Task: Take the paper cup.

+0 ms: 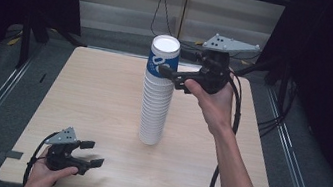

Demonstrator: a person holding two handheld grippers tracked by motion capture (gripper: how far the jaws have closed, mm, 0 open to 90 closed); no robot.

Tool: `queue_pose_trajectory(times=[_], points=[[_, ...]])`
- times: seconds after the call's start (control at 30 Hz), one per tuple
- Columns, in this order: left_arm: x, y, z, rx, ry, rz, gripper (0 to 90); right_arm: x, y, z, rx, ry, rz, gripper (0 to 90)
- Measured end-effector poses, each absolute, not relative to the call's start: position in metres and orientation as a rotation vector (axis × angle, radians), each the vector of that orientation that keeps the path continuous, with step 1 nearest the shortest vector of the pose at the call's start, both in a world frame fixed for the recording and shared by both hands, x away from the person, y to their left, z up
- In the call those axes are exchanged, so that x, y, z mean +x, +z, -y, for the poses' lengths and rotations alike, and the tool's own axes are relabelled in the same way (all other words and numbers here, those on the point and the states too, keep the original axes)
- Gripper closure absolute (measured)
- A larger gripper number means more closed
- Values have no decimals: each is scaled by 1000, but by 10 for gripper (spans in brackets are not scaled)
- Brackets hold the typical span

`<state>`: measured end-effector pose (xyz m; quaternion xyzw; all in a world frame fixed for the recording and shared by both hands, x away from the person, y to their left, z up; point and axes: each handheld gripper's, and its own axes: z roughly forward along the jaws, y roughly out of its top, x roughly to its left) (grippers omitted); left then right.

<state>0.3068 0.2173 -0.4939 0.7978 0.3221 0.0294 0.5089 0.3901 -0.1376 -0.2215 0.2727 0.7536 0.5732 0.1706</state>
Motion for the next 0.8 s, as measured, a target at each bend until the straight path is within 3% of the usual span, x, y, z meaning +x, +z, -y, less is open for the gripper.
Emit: queue_pose_trajectory(times=[0.5, 0.63, 0.8], points=[[307, -494, -219, 1922, 73, -780, 217, 407, -225, 121, 792, 1630, -2168, 144], [307, -494, -218, 1922, 70, -779, 219, 409, -227, 118, 804, 1646, -2150, 226], [306, -494, -219, 1921, 70, -778, 224, 410, -228, 115, 799, 1641, -2145, 239]])
